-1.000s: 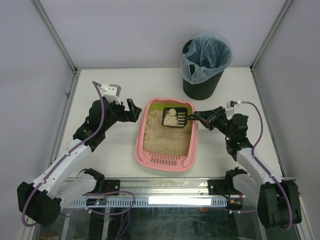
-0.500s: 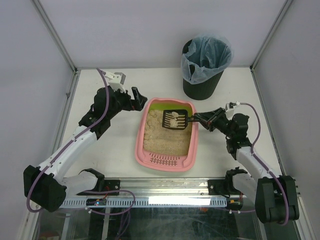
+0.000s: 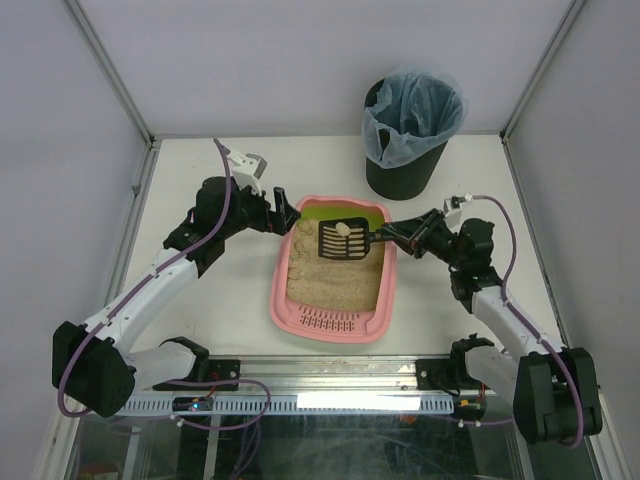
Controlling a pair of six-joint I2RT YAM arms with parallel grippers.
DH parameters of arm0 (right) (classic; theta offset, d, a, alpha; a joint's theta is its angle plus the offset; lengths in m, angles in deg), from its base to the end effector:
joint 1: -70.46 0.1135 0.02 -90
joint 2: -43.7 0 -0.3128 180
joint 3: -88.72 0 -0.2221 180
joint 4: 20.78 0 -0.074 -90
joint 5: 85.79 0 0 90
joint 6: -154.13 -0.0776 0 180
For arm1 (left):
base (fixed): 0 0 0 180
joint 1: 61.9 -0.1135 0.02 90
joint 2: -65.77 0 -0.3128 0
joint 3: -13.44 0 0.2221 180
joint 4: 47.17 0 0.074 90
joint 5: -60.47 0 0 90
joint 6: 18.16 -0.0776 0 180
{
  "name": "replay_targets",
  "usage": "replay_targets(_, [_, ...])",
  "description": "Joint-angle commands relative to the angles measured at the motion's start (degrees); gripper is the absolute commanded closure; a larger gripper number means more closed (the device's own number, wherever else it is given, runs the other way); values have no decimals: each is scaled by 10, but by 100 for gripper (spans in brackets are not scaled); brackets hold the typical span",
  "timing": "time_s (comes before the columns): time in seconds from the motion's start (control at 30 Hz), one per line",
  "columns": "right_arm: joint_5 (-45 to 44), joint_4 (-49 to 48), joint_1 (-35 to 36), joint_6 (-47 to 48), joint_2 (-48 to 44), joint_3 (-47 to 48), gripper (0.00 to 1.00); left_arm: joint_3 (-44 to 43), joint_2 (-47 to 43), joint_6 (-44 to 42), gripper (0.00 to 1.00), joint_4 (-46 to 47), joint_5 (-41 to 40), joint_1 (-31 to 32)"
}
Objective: Clean the litter box
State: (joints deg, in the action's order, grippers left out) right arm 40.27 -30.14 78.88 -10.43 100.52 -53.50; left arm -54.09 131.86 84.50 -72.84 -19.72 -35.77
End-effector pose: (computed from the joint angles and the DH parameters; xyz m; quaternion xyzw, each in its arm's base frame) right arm 0.1848 0.0735 0.2799 0.2293 0.7179 0.5835 0.3027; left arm 0.2208 -0.1231 0.3433 0.1442 0.8255 -0.2474 0.4864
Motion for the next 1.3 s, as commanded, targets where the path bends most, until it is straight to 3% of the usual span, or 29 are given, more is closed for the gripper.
replay_targets(0.0, [-28, 25, -16, -2, -28, 13, 100, -16, 4, -31, 5, -13, 39, -6])
replay_targets(0.17, [43, 12, 28, 49, 20, 67, 100, -30, 28, -47, 23, -48, 75, -6])
replay_targets(0.27, [-24, 44, -5, 13, -18, 31, 100, -34, 36, -51, 31, -51, 89, -6])
replay_targets(0.33, [-6, 16, 2, 22, -13, 37, 100, -30, 37, -57, 32, -55, 89, -6])
replay_targets(0.43, [40, 40, 31, 63, 24, 81, 100, -31, 41, -61, 31, -55, 87, -6])
replay_targets(0.53, [-29, 53, -2, 25, -21, 36, 100, -31, 39, -62, 28, -55, 83, -6])
replay_targets(0.67, [37, 51, 43, 76, 19, 93, 100, -16, 18, -53, 13, -37, 54, -6])
replay_targets(0.77, [-23, 79, 10, 48, -20, 58, 100, -12, 8, -35, 1, -28, 35, -6])
replay_targets(0.9, [54, 47, 43, 84, 21, 100, 100, -3, -6, -8, 1, -14, -8, -6])
replay_targets(1.03, [-26, 83, 1, 44, -25, 52, 100, 10, -20, 25, 1, 12, -15, -6])
replay_targets(1.1, [18, 28, 15, 41, -5, 58, 100, 24, -34, 47, 1, 32, -28, -6])
replay_targets(1.17, [50, 40, 29, 63, 22, 83, 100, 36, -47, 53, 1, 51, -28, -6])
replay_targets(1.27, [-13, 59, -3, 27, -16, 42, 100, 46, -49, 52, 5, 64, 0, -6])
